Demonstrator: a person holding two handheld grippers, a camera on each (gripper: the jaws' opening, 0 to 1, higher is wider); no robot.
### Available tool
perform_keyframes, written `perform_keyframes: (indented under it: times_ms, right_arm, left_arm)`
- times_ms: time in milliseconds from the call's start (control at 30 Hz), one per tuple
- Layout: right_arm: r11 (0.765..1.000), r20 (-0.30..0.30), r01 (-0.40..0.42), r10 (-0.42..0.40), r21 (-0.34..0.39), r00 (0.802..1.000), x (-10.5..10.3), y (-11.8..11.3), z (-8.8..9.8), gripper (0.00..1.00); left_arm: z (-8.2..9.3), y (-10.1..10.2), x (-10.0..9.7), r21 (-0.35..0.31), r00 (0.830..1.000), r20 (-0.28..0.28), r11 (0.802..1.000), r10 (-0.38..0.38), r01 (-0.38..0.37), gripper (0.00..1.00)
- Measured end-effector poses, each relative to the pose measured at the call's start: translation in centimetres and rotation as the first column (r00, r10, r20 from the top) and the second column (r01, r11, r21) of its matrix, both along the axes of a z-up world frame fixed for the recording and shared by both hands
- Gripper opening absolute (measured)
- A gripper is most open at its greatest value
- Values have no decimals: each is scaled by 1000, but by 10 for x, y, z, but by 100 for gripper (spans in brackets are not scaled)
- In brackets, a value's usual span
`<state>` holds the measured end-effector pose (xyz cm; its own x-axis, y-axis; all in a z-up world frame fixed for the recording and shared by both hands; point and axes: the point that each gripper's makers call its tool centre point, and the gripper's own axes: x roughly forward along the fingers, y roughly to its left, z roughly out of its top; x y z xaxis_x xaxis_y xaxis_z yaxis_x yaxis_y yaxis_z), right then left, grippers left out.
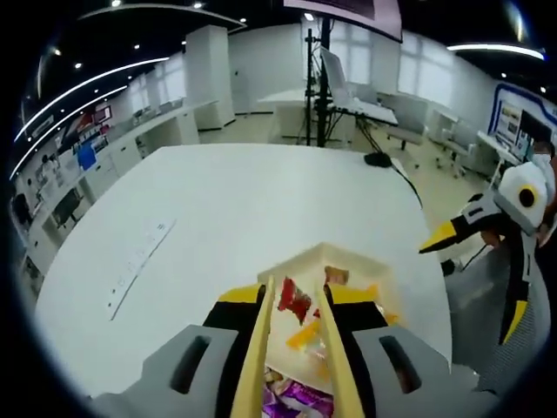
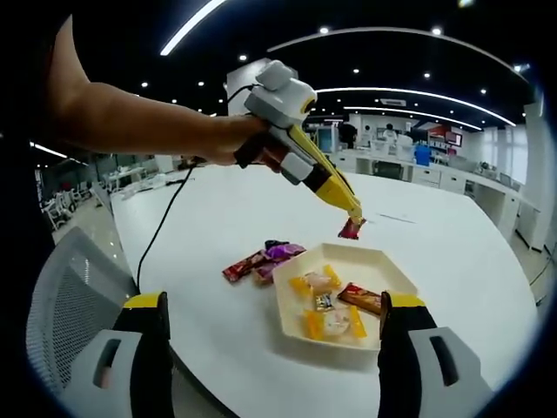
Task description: Place the target food into the container with the food tongs after gripping and lifting it, then release it inside without dropping or visibly crushing the food.
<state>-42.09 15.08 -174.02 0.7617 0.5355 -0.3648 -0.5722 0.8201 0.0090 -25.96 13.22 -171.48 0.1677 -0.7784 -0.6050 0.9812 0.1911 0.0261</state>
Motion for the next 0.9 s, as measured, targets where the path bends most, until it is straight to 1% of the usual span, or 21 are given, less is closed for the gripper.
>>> perform_keyframes:
  times_ms: [33, 67, 433, 700, 900]
  right_arm:
    - [1000, 0, 0, 0, 0, 1000, 0, 0, 0, 99]
    - [1000, -3, -2, 2, 0, 1000, 0, 0, 0, 99]
    - [1000, -1, -1, 1, -4, 1000, 0, 0, -1, 99]
    - [1000, -2, -2, 2, -9, 1000, 0, 0, -1, 99]
    - [1000, -3, -4, 4, -9, 1000, -1, 1, -1, 99]
  left_arm:
    - [1, 0, 0, -5, 1000, 5, 1000, -1, 1, 23]
    - [0, 0, 0, -2, 1000, -3, 1000, -4, 4, 23]
    - [4, 4, 1, -7, 1000, 19, 1000, 9, -9, 24]
    - [7, 9, -4, -24, 1000, 14, 1000, 7, -7, 25]
    - [10, 13, -3, -37, 999, 34, 999, 13, -12, 25]
